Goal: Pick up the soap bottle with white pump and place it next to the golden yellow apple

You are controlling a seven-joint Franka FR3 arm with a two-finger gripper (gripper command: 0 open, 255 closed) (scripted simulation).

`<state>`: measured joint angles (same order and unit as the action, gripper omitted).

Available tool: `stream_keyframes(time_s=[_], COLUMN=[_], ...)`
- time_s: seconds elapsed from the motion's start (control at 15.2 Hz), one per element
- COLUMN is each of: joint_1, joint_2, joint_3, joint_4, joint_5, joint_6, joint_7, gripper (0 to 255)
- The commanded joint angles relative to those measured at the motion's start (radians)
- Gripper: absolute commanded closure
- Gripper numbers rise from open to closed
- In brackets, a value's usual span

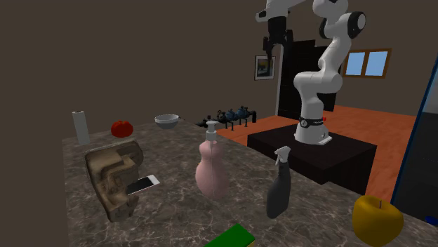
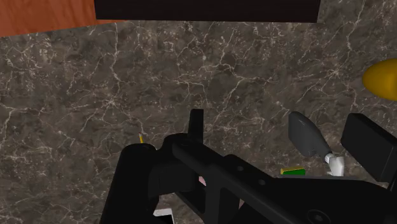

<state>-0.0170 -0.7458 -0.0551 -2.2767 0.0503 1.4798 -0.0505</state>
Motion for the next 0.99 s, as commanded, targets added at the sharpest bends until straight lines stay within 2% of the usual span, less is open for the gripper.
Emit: stream_keyframes(time_s=[0.0, 0.46, 0.92], joint_1=[0.0, 0.011, 0.018], joint_2=[0.0, 0.212, 0.453], joint_3=[0.0, 0.047, 0.084], joint_4=[0.0, 0.027, 0.123], joint_5=[0.0, 0.016, 0.012], joint_6=[0.0, 0.195, 0.351], joint_7=[0.0, 0.054, 0.111], gripper=[0, 0, 0])
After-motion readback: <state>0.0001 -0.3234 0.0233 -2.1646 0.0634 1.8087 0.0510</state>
